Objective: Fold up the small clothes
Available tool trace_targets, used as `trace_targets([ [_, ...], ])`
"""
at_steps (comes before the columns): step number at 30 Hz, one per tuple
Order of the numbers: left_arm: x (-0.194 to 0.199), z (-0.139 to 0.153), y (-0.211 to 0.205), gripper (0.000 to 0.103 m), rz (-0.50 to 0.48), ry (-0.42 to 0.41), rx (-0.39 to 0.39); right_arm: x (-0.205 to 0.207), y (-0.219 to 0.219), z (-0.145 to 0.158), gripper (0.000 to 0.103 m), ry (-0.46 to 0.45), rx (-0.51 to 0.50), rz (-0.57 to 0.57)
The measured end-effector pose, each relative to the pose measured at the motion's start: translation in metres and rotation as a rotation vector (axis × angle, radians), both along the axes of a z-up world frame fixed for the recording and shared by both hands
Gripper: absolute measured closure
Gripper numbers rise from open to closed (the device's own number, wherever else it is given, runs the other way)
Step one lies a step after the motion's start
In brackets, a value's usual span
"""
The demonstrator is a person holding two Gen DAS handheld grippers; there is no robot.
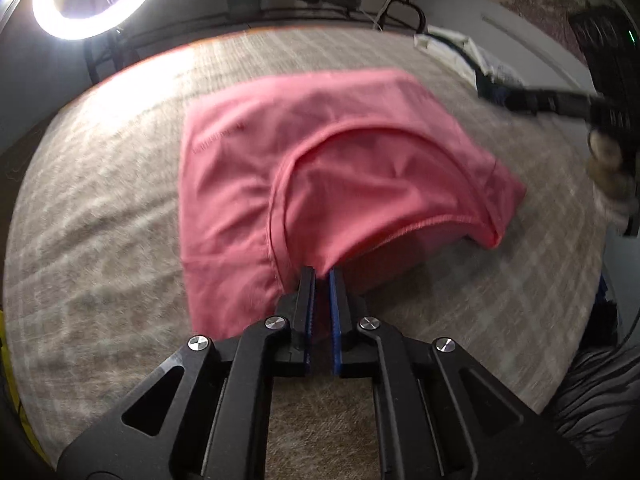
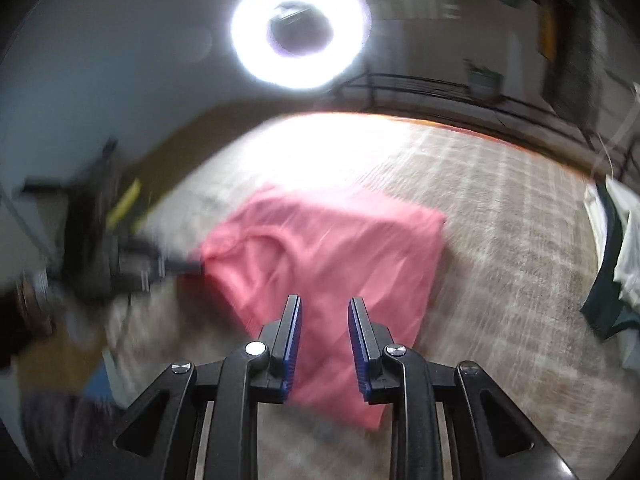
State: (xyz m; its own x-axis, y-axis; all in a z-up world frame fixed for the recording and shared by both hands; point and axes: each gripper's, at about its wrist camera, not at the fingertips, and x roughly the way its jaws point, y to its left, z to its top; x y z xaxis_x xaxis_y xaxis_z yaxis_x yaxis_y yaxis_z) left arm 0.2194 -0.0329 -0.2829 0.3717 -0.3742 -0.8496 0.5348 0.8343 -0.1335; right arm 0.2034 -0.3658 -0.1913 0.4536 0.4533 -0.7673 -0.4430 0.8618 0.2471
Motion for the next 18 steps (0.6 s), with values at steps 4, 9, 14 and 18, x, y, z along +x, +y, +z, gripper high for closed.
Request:
trace_targets([
  [4,-0.014,0.002,0.005,0.09,-0.037,-0.005,0.013,0.015,0.004,-0.025,0.076,0.064,0.014,0.001],
  [9,-0.008,0.042,0.013,0.09,-0.042,-0.022,-0.069,0.004,0.02,-0.045,0.079,0.079,-0.139,0.116],
  [14,0.057,0.071,-0.013,0.09,0.039,-0.087,-0.137,0.04,0.015,-0.025,0.083,0.022,-0.006,0.035],
  [18,0.098,0.056,-0.043,0.09,0.041,-0.107,-0.067,0.071,0.039,-0.027,0.084,-0.008,-0.013,0.027],
])
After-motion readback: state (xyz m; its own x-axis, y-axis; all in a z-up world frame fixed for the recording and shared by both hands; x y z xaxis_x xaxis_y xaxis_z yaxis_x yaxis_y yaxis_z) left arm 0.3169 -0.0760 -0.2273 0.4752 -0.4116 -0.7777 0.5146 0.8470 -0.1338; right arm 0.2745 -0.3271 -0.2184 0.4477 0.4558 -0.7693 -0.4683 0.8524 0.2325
